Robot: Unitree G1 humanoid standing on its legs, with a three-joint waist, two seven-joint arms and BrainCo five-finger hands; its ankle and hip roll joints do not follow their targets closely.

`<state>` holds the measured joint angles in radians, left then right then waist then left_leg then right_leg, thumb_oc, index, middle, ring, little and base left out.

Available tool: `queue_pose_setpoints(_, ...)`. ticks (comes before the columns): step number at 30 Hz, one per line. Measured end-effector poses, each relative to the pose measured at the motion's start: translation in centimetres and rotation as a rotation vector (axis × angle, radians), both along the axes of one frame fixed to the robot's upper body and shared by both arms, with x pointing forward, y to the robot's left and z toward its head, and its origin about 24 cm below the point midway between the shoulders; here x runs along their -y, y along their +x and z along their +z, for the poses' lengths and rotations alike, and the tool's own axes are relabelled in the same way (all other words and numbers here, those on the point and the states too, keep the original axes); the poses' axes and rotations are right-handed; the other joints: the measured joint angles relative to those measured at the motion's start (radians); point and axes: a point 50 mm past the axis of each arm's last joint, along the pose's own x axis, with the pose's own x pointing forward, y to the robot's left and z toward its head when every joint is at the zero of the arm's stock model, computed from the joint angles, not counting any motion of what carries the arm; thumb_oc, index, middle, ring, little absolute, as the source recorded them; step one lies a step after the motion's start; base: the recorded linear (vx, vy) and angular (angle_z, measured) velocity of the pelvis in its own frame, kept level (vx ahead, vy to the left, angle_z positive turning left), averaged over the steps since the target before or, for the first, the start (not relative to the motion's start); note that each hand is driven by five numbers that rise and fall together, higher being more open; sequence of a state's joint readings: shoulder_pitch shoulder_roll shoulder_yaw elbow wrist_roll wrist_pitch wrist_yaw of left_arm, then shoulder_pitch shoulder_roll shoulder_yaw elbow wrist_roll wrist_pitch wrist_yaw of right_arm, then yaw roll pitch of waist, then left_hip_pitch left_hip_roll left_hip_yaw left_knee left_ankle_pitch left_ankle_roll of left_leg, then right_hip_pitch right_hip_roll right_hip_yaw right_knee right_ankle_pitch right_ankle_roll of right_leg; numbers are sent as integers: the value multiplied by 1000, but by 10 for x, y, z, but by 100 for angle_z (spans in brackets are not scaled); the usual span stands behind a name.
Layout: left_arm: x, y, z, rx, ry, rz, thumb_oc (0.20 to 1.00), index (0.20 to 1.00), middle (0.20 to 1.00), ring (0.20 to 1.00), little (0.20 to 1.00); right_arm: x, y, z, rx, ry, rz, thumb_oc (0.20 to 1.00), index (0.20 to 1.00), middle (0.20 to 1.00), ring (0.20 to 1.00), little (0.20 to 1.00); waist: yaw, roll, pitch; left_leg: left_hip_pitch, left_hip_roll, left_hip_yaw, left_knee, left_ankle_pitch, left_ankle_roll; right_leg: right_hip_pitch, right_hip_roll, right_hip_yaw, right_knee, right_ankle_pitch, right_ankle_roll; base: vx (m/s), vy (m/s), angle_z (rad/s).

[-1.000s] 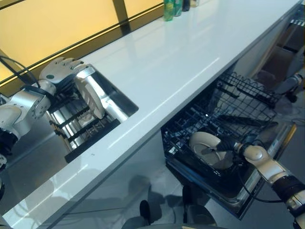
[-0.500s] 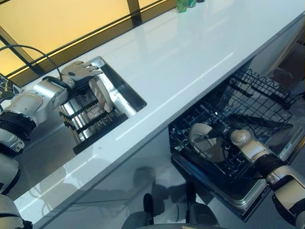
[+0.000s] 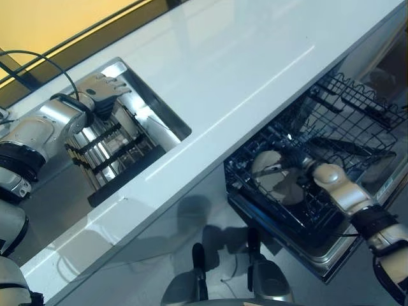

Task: Pick up plates and place into dishwasher.

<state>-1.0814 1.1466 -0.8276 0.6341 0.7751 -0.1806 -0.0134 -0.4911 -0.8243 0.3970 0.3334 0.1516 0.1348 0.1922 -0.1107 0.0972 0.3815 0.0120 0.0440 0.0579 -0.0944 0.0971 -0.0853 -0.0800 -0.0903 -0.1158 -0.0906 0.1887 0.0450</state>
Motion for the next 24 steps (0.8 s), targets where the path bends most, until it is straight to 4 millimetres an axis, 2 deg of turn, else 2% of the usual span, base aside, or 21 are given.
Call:
queue_pose_setpoints(4, -6, -3, 9, 25, -4, 20, 1000, 1000, 1000, 1000, 1000, 26, -12, 13, 52, -28, -55, 1000, 1000, 1000, 1000, 1000, -19, -4, 21, -6, 0, 13, 0, -2, -2, -12, 1, 12, 0, 2, 2, -43, 13, -9)
queue_pose_setpoints(6, -13, -6, 14, 34, 5, 42, 200, 200, 200, 200, 200, 33, -17, 25, 106, -28, -67, 1000, 1000, 1000, 1000, 1000, -36, -11, 42, -4, 0, 24, 0, -3, -2, -15, 2, 23, 0, 6, 2, -25, 21, -15)
queue_pose_setpoints(12, -34, -14, 17, 37, 16, 116, 200, 200, 200, 200, 200, 44, -28, 42, 224, -13, -91, 1000, 1000, 1000, 1000, 1000, -68, -17, 47, 1, 0, 33, -1, -5, -3, -15, 4, 32, 0, 6, 2, -11, 13, -5)
queue_pose_setpoints(20, -44, -18, 9, 21, -30, 138, 200, 200, 200, 200, 200, 28, -31, 65, 348, 1, 2, 1000, 1000, 1000, 1000, 1000, -64, -16, 46, 32, 1, 46, -1, -10, -6, 8, 6, 46, 0, 7, 3, 0, -23, -5)
queue_pose_setpoints(24, -46, -22, 4, 45, -183, 103, 200, 200, 200, 200, 200, 22, -32, 70, 373, 4, 35, 1000, 1000, 1000, 1000, 1000, -60, -16, 46, 58, 2, 44, -1, -15, -3, 36, 6, 42, 0, 5, 2, 35, -71, 3)
